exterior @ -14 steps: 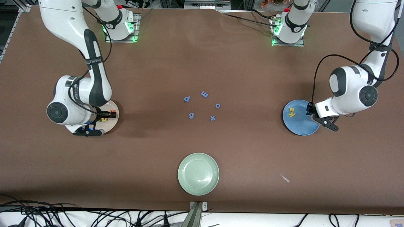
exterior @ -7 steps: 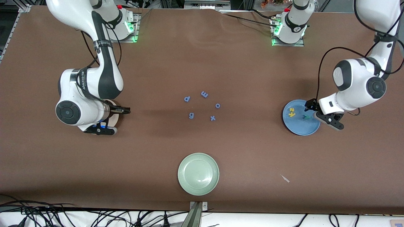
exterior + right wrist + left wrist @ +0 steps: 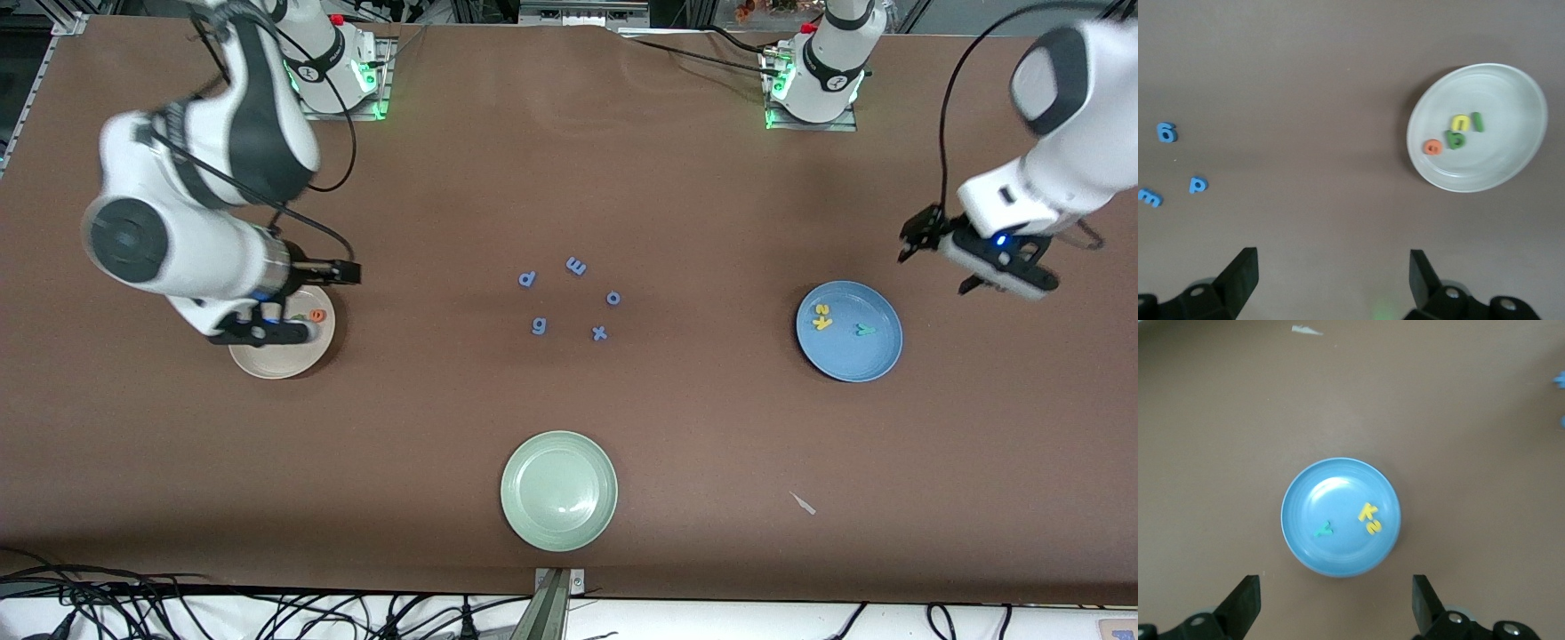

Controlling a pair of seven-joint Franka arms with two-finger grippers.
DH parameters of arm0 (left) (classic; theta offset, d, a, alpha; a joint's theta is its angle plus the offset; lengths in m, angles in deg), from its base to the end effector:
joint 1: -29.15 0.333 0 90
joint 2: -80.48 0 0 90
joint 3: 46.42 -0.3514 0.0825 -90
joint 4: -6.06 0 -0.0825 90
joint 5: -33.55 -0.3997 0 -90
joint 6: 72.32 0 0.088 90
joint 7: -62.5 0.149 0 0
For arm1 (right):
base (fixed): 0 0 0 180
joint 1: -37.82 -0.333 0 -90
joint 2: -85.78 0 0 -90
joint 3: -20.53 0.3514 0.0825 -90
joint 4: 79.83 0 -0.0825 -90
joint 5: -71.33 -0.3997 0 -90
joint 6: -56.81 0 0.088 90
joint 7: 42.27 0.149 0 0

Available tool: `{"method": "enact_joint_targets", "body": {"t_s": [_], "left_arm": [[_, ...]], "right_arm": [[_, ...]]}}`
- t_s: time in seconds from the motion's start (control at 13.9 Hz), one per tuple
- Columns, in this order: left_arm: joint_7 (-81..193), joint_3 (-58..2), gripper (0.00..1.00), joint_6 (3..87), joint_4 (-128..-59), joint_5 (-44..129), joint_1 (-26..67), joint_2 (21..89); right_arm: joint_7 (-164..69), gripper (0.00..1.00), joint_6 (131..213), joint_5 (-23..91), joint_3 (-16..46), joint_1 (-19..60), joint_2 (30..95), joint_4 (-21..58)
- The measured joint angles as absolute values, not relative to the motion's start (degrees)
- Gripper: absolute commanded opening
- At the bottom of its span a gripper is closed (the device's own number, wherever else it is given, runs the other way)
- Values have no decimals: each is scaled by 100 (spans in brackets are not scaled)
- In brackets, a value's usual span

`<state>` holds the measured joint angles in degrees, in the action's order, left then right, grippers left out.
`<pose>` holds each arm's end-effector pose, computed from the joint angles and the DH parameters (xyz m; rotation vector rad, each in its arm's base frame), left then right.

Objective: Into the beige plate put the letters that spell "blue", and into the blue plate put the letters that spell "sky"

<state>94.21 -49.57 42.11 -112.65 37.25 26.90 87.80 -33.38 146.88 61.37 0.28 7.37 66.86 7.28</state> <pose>0.5352 0.0028 0.4791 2.9897 -0.7839 0.1071 0.6211 0.1631 0.4509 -3.0993 -0.0048 0.4108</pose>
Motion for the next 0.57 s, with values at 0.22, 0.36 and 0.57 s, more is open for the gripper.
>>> {"method": "enact_joint_targets", "body": {"t_s": [0.22, 0.36, 0.57], "left_arm": [[8659, -4719, 100, 2525, -10388, 3432, 2694, 9246], [7687, -4254, 100, 1761, -9893, 3036, 2690, 9390], [6753, -4021, 100, 1428, -9711, 2989, 2687, 9513]], "right_arm": [[-3384, 100, 14329, 6712, 340, 1233, 7507, 945], [-3378, 100, 13934, 6909, 371, 1306, 7931, 990], [-3378, 100, 13864, 6987, 382, 1566, 8273, 988]]}}
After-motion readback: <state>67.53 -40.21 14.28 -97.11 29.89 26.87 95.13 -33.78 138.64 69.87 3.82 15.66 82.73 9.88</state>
